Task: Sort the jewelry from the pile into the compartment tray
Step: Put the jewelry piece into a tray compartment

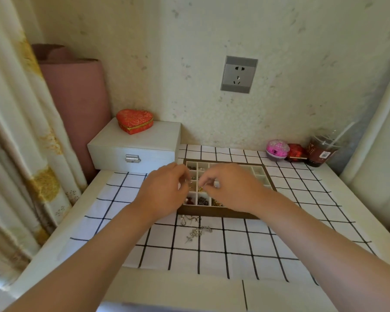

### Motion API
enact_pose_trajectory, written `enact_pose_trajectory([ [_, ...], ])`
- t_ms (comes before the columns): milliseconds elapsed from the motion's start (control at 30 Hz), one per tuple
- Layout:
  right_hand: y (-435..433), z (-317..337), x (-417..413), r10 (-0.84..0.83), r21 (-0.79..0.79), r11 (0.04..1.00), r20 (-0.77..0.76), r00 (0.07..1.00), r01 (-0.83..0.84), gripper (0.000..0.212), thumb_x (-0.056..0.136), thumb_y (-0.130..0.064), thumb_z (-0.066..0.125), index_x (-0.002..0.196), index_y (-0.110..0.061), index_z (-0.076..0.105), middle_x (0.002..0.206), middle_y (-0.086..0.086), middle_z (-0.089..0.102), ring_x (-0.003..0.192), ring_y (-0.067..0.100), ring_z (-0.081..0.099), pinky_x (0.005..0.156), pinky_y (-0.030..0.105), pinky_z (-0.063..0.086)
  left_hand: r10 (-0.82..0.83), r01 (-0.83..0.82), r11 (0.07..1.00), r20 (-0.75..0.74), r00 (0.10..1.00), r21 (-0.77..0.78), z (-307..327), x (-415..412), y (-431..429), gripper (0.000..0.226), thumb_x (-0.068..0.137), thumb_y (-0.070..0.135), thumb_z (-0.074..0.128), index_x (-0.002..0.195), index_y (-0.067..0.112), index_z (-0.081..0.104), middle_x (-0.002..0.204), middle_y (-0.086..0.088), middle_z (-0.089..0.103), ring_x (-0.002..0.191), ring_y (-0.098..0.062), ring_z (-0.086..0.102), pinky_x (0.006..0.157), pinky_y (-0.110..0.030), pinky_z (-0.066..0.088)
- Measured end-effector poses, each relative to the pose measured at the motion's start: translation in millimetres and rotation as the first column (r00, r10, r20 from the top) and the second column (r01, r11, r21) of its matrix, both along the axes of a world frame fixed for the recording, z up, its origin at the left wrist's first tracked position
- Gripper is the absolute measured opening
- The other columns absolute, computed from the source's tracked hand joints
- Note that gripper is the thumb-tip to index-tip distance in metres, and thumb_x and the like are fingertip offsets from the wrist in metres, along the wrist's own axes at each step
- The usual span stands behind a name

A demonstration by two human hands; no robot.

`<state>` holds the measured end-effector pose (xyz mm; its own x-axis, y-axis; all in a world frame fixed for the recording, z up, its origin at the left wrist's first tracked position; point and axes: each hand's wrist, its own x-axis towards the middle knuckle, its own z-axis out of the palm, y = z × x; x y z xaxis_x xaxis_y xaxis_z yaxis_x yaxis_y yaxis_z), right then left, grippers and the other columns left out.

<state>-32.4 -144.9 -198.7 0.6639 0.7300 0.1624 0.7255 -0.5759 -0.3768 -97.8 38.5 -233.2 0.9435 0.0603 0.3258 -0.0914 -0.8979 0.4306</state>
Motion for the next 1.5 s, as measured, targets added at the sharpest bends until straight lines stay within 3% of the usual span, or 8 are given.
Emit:
enact_pose_trajectory([
  [200,9,-16,-37,0.082,-0.161,0.985,0.085,0.993,-0.067,0.017,0.094,-0.027,0.061,0.104,-0.034,0.073,0.096,-0.014,0.067,0.082,0.001,0.056,0.071,0.022,0.045,0.064,-0.046,0.994,-0.183,0.981,0.101,1,-38,13,0.009,0.091,0.031,0.053,0.092,0.036,0.060,0.090,0.014,0.065,0.079,-0.004,0.057,0.064,-0.020,0.041],
  [367,14,-32,-50,0.100,-0.278,0.960,0.229,0.968,-0.033,0.024,0.099,-0.029,0.049,0.104,-0.031,0.073,0.093,-0.007,0.070,0.086,0.014,0.064,0.069,0.029,0.051,-0.059,0.085,0.992,-0.250,0.966,0.096,-12,-56,12,0.021,0.093,0.036,0.058,0.112,0.042,0.065,0.098,0.018,0.060,0.079,-0.004,0.051,0.069,-0.018,0.039],
  [500,16,-30,-51,0.074,-0.298,0.954,0.172,0.982,-0.019,0.025,0.099,-0.029,0.050,0.108,-0.032,0.073,0.097,-0.008,0.071,0.088,0.013,0.064,0.073,0.031,0.055,-0.137,0.174,0.978,-0.279,0.950,0.112,-16,-56,15,0.028,0.094,0.039,0.059,0.120,0.047,0.063,0.098,0.017,0.053,0.083,-0.003,0.048,0.061,-0.012,0.029],
  [700,9,-21,-47,0.018,-0.366,0.931,0.074,0.997,0.010,0.019,0.094,-0.027,0.056,0.096,-0.029,0.074,0.093,-0.012,0.070,0.085,0.008,0.064,0.072,0.027,0.054,-0.165,0.190,0.980,-0.308,0.937,0.052,-7,-54,16,0.013,0.089,0.033,0.066,0.101,0.036,0.070,0.096,0.019,0.058,0.077,0.005,0.050,0.064,-0.010,0.032],
  [933,13,-20,-48,0.005,-0.254,0.967,0.017,1.000,0.000,0.014,0.096,-0.032,0.059,0.101,-0.034,0.072,0.093,-0.016,0.068,0.081,0.003,0.059,0.066,0.022,0.047,-0.101,0.129,0.989,-0.319,0.942,0.070,-6,-53,11,0.011,0.086,0.037,0.069,0.094,0.041,0.062,0.091,0.021,0.063,0.079,0.003,0.054,0.063,-0.013,0.033],
  [1100,19,-24,-51,0.040,-0.252,0.967,0.026,0.999,-0.032,0.018,0.096,-0.036,0.058,0.107,-0.035,0.073,0.104,-0.016,0.070,0.095,0.007,0.063,0.080,0.033,0.055,-0.070,0.110,0.989,-0.344,0.936,0.097,-4,-52,8,0.009,0.088,0.040,0.067,0.095,0.040,0.073,0.092,0.020,0.063,0.071,0.004,0.049,0.062,-0.013,0.032],
  [1367,18,-18,-39,-0.036,0.079,0.996,-0.192,0.981,0.052,0.012,0.090,-0.034,0.071,0.100,-0.040,0.073,0.096,-0.020,0.071,0.087,-0.006,0.064,0.081,0.030,0.055,-0.100,-0.045,0.897,-0.303,0.948,-0.439,11,-48,15,0.012,0.095,0.034,0.062,0.090,0.027,0.071,0.087,0.010,0.069,0.068,0.000,0.063,0.071,-0.023,0.043],
  [1500,17,-3,-36,0.021,0.357,0.929,-0.320,0.947,0.100,0.009,0.088,-0.021,0.075,0.093,-0.029,0.077,0.086,-0.013,0.075,0.059,-0.005,0.061,0.058,0.014,0.045,-0.089,-0.110,0.768,-0.275,0.957,-0.630,27,-45,7,0.022,0.097,0.035,0.057,0.090,0.020,0.073,0.090,0.008,0.074,0.067,-0.004,0.064,0.065,-0.023,0.041],
])
